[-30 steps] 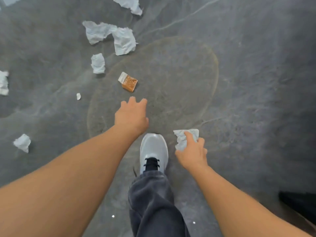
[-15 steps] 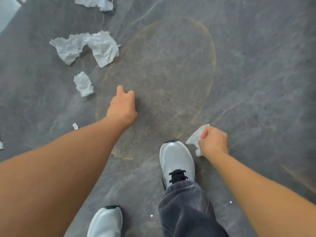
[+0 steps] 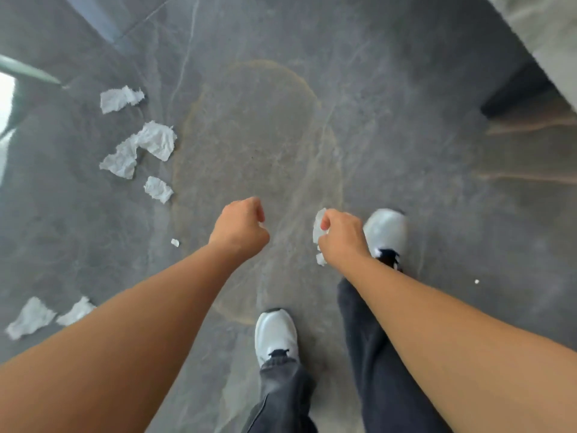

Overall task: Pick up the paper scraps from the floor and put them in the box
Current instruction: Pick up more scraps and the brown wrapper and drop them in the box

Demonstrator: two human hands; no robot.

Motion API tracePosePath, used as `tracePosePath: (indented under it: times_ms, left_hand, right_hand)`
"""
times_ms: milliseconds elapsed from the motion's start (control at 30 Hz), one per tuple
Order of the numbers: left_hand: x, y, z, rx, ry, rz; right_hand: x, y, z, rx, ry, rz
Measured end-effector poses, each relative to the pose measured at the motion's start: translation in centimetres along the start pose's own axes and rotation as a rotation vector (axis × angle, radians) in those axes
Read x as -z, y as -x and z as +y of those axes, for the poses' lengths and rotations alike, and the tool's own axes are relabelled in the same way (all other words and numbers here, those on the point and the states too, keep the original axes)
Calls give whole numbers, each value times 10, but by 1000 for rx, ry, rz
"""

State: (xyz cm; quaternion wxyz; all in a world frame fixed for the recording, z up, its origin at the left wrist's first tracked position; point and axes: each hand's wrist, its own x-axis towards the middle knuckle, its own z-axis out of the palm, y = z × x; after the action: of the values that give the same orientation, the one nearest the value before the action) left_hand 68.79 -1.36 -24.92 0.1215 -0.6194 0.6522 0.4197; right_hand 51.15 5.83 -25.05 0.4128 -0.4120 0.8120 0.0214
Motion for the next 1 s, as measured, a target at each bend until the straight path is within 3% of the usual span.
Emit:
tracePosePath:
  times_ms: [233, 433, 567, 767, 1000]
  left_hand:
    - [-35, 65, 31, 125, 42, -20]
    - [-123, 117, 102, 47, -49, -212]
    - [-179, 149, 151, 7, -105, -249]
    - [-303, 219, 238, -52, -210, -260]
    - [-517, 327, 332, -145, -267, -411]
  right_hand:
    - [6, 112, 73, -78, -138, 27]
    - [9, 155, 178, -224, -278, 91]
    - [13, 189, 250, -263, -396, 100]
    - [11, 265, 406, -348, -511, 159]
    - [-7, 372, 618, -541, -620, 258]
